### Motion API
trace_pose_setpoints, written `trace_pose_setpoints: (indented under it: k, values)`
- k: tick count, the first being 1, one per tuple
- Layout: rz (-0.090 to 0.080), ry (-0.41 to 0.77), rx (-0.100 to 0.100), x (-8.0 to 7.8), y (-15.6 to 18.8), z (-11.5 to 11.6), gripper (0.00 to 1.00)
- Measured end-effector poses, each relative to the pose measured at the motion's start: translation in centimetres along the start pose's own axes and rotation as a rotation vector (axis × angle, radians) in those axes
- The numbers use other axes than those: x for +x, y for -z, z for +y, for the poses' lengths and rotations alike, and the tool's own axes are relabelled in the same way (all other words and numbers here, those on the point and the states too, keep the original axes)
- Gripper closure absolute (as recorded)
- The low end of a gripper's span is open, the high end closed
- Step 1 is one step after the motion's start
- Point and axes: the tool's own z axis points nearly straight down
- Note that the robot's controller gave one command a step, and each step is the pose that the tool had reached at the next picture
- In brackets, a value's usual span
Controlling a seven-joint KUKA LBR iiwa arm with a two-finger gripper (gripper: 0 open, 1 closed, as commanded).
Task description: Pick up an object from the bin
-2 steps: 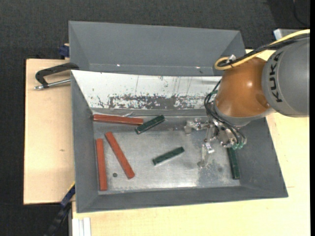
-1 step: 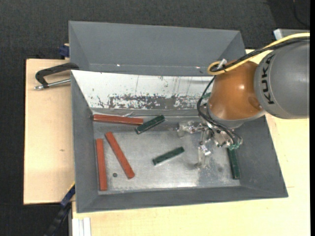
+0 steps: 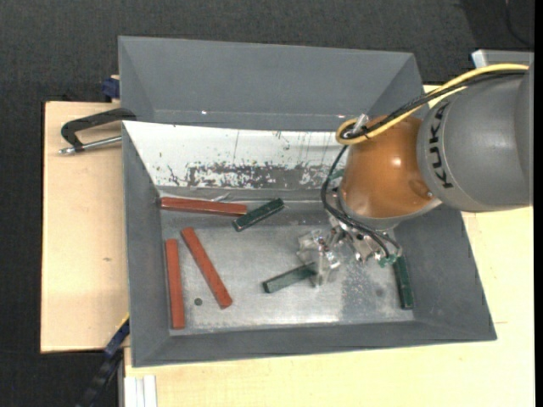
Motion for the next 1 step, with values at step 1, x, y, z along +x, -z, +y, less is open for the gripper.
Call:
trace_pose_setpoints:
  k: [1]
  values:
    - [0.000,0.000,0.000,0.00,-0.01,0.00,1.00]
